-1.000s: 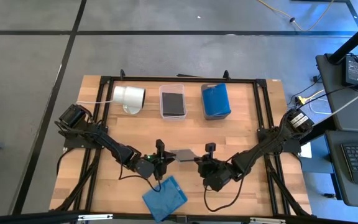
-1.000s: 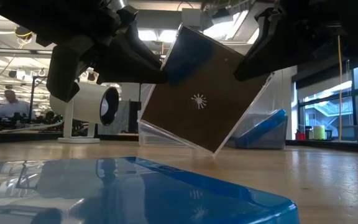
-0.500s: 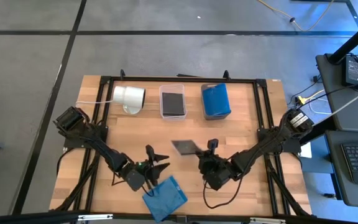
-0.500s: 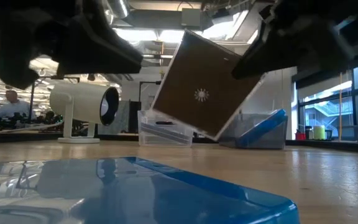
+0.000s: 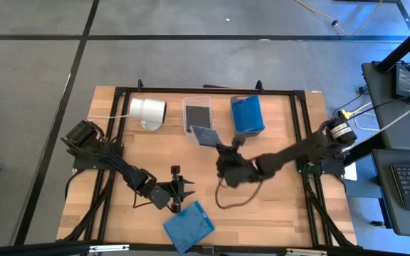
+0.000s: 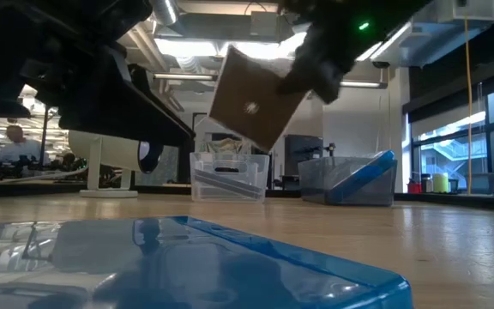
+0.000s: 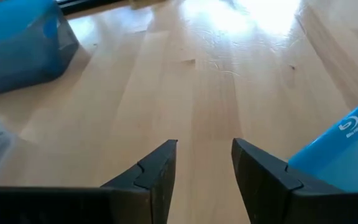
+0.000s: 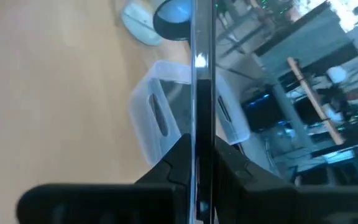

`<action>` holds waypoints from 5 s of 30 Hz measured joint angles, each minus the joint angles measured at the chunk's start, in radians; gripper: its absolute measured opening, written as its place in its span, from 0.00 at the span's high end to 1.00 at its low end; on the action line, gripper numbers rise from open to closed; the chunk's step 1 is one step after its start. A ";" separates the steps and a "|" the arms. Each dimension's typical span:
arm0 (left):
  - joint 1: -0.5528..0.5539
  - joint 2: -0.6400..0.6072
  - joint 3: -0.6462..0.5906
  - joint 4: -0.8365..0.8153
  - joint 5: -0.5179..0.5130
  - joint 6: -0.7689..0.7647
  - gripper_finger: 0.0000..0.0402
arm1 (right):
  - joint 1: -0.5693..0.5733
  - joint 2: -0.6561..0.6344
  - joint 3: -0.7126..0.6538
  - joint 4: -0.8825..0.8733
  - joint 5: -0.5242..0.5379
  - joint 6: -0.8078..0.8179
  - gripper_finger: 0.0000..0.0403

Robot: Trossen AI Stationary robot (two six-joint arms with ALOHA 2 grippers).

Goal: Pick & place jewel cases by type
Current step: Put the black cd case into the white bin, then put the blue cd case into the gray bin

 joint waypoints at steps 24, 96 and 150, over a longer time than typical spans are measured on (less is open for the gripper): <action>-0.002 0.000 0.000 -0.004 0.010 0.000 0.62 | -0.338 0.222 -0.001 0.592 -0.218 -0.353 0.90; -0.067 -0.062 0.111 -0.001 0.075 0.182 0.61 | 0.064 0.226 0.000 0.444 -1.082 -0.177 0.46; -0.074 -0.061 0.143 -0.100 -0.126 -0.055 0.64 | -0.057 0.450 0.326 -0.193 -0.974 0.093 0.46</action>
